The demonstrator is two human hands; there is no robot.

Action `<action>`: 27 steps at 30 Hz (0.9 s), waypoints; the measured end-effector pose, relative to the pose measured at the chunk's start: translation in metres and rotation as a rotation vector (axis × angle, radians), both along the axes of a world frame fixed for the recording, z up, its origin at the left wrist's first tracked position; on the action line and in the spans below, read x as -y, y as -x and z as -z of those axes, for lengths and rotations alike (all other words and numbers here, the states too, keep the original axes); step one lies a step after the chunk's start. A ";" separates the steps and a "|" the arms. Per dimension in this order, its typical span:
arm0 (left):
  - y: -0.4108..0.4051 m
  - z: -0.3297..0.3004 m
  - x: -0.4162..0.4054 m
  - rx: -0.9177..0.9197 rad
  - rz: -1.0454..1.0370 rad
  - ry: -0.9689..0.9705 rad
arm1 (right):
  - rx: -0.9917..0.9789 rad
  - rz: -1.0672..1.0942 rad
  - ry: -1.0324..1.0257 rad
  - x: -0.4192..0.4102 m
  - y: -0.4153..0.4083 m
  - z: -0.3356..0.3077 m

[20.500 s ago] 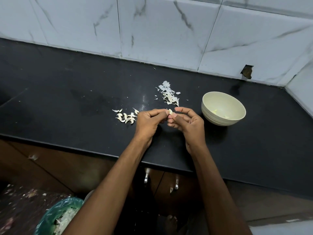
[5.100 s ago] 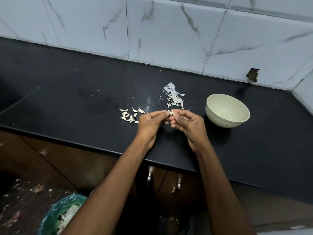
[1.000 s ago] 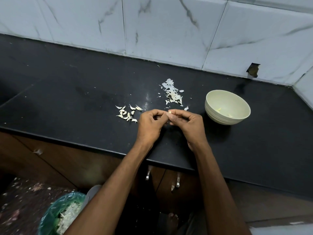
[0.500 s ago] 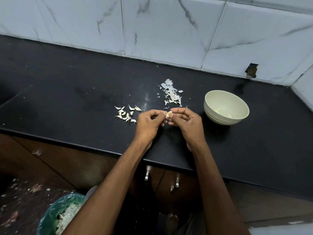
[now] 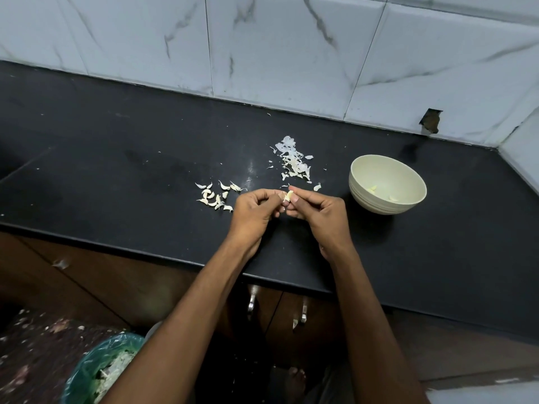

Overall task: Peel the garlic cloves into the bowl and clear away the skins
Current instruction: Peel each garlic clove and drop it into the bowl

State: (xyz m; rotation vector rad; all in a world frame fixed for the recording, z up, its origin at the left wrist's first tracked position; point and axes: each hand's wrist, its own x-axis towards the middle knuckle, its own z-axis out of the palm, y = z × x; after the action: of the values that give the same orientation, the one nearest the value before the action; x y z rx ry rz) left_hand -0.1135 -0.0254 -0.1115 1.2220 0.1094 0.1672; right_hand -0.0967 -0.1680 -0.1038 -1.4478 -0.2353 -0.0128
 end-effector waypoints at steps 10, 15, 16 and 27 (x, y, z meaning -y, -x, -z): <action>0.001 0.000 0.001 0.013 -0.041 -0.056 | 0.058 0.011 0.084 -0.003 0.001 0.001; 0.001 0.001 0.001 0.015 -0.042 -0.109 | 0.049 0.088 0.106 -0.001 0.000 0.002; 0.001 0.001 0.002 0.014 -0.042 -0.116 | 0.057 0.094 0.117 -0.001 0.000 0.002; 0.002 -0.004 0.003 0.021 -0.039 -0.096 | 0.133 0.171 0.237 0.000 0.003 0.001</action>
State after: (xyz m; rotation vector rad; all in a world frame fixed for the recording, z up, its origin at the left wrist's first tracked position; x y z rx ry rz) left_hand -0.1154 -0.0284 -0.1073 1.3141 0.1081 0.2211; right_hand -0.0995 -0.1683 -0.1046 -1.7020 -0.2263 -0.2278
